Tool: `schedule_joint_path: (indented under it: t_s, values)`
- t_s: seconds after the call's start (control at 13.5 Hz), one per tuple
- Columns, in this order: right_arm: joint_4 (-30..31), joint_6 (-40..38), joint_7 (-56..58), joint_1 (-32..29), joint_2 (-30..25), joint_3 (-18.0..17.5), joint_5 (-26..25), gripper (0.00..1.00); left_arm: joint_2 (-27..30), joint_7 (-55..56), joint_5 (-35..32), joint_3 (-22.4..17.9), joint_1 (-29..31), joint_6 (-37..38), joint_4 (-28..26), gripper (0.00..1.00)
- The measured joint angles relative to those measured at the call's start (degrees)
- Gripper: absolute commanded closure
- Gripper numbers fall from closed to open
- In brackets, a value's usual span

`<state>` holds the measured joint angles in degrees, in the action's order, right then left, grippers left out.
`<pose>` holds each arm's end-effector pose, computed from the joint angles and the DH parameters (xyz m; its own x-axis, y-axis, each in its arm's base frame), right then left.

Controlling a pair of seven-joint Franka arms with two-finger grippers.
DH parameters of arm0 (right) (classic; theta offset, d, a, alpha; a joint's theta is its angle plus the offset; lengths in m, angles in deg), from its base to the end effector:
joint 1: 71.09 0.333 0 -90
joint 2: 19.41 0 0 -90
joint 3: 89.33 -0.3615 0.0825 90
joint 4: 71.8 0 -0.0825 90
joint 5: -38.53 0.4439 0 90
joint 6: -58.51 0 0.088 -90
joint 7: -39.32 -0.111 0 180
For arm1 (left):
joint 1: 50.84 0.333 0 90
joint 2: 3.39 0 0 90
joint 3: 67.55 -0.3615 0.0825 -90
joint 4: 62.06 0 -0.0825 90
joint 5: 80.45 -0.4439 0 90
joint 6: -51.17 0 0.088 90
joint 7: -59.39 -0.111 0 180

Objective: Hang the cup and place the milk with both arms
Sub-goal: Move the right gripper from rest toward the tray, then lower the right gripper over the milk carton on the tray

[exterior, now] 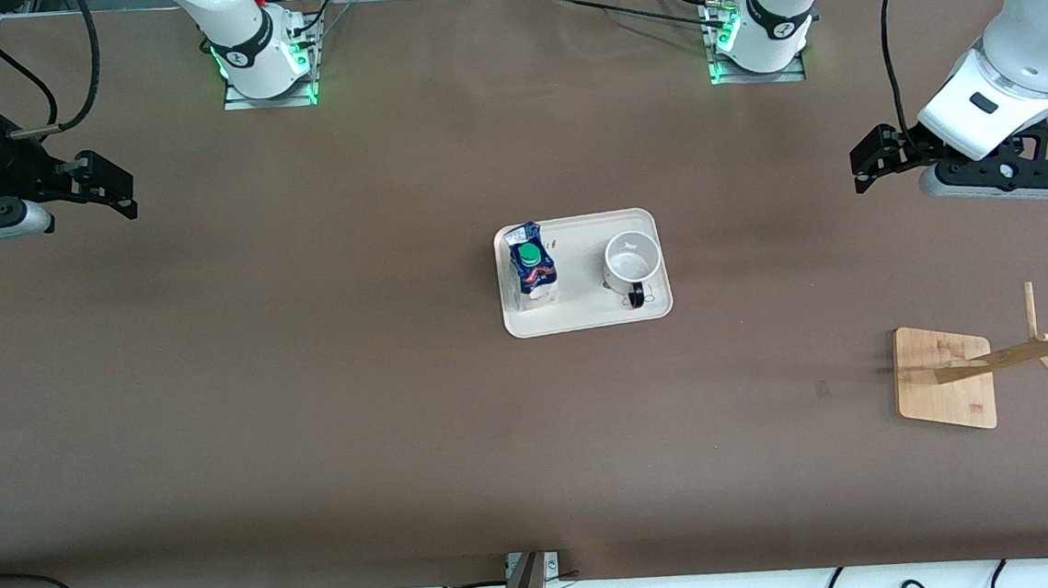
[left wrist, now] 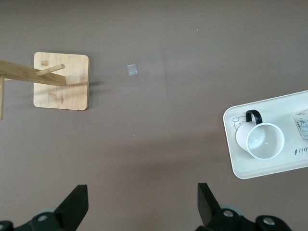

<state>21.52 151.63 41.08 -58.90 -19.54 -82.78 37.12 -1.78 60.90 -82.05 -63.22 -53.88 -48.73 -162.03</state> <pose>0.6146 0.0580 0.6413 0.9915 0.1301 -0.0020 0.1301 -0.9912 0.0243 0.6097 -0.0768 0.6052 0.9939 -0.1069 0.0275 -0.1061 -0.9939 -0.0290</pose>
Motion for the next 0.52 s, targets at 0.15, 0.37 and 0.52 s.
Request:
schedule_joint_path:
  t_s: [0.15,0.37,0.52]
  values:
    - [0.0,0.0,0.0,0.4,1.6,-0.3,0.0,0.00,0.0,0.0,0.0,0.0,0.0,0.0,0.0,0.00]
    - [0.1,0.0,1.1,3.7,4.9,-0.6,0.8,0.00,0.0,0.0,0.0,0.0,0.0,0.0,0.0,0.00]
    - [0.0,0.2,2.2,7.4,6.5,-0.9,4.3,0.00,0.0,0.0,0.0,0.0,0.0,0.0,0.0,0.00]
